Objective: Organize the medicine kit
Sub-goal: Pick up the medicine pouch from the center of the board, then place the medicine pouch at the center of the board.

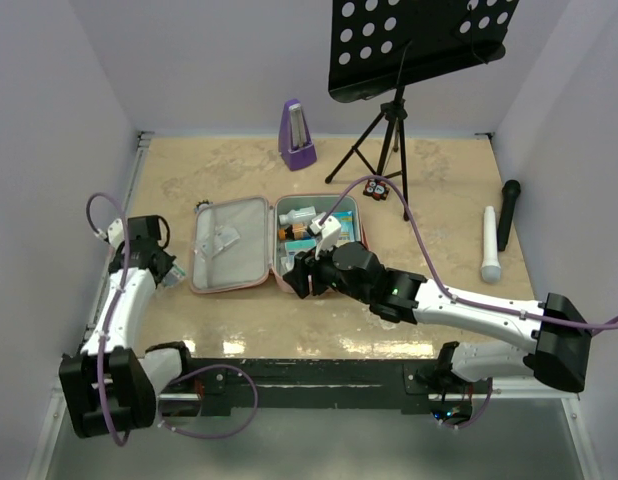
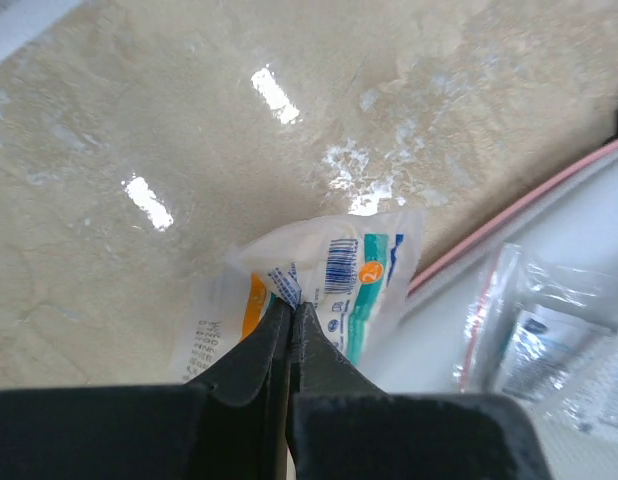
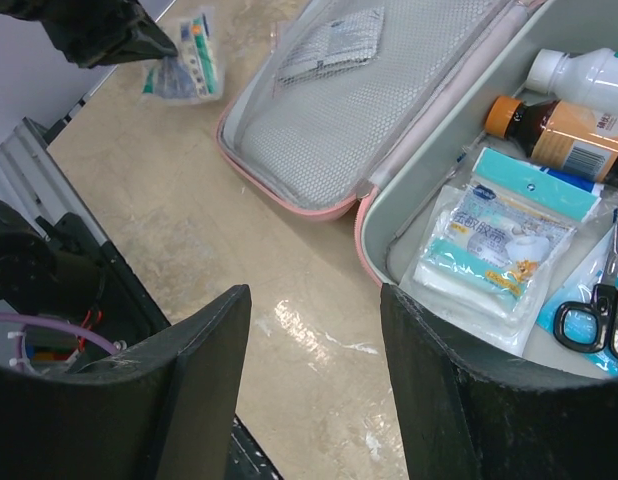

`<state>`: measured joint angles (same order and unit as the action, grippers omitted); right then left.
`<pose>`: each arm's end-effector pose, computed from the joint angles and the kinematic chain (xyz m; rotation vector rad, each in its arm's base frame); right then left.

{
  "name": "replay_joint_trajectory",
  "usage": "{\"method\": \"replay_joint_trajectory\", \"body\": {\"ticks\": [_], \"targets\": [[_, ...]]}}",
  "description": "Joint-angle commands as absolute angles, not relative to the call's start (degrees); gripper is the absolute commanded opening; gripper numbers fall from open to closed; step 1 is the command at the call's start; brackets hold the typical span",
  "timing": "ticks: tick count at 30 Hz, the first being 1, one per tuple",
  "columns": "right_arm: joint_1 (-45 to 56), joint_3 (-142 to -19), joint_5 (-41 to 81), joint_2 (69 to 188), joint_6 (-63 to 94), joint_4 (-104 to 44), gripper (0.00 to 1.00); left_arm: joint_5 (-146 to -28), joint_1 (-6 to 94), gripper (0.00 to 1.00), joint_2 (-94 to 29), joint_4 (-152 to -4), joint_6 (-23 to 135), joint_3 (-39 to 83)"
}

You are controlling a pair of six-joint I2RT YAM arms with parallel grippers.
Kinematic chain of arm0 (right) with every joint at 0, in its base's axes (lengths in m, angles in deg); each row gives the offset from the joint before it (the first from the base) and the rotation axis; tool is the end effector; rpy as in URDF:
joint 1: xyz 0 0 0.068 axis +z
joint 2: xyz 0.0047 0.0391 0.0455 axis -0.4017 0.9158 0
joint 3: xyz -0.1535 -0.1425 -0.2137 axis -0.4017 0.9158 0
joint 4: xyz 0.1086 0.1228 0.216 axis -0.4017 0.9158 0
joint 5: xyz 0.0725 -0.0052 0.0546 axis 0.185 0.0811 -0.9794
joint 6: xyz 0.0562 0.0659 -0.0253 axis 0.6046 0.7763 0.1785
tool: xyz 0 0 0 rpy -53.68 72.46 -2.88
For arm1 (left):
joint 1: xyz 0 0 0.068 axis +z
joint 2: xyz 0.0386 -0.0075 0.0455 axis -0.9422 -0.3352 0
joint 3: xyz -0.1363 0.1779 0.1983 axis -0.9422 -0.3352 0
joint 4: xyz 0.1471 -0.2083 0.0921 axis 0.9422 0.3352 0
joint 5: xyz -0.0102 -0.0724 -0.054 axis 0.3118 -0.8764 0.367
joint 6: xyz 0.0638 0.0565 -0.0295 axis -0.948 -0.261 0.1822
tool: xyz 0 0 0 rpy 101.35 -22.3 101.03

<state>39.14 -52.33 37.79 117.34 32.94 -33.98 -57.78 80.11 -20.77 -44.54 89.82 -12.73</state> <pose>0.1604 0.2823 0.2928 -0.5452 1.9236 0.8479 0.2188 0.0666 0.1900 -1.2651 2.1444 0.2160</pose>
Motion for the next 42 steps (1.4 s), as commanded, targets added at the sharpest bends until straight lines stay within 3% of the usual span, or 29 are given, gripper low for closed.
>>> {"method": "replay_joint_trajectory", "body": {"ticks": [1, 7, 12, 17, 24, 30, 37, 42], "targets": [[39.0, -55.0, 39.3, 117.4, 32.5, -32.9, 0.59, -56.5, 80.4, 0.0, -12.3, -40.8, 87.2, -5.9], [39.0, -57.8, 40.7, 117.8, 32.6, -31.3, 0.59, -63.8, 77.9, 0.0, -2.6, -36.4, 88.2, 0.8], [39.0, -60.0, 44.6, 116.0, 34.3, -27.0, 0.59, -84.1, 68.3, 0.0, 3.9, -46.3, 94.4, -7.6], [39.1, -61.9, 51.9, 111.3, 34.7, -22.0, 0.59, -85.8, 54.4, 0.0, 7.7, -44.5, 96.0, -10.0], [39.0, -63.3, 57.8, 107.5, 35.6, -16.2, 0.59, -94.3, 49.5, 0.0, 11.9, -42.1, 92.0, -16.3], [39.0, -63.3, 60.2, 106.6, 36.6, -14.1, 0.59, -97.5, 42.0, 0.0, 4.9, -44.6, 87.4, -17.6], [39.0, -62.8, 61.3, 107.0, 38.4, -12.7, 0.59, -87.1, 23.3, 0.0, -12.4, -48.7, 88.0, -13.6], [39.0, -62.3, 61.8, 106.6, 39.5, -12.1, 0.59, -83.2, 22.7, 0.28, -14.5, -50.8, 89.2, -13.5]]}}
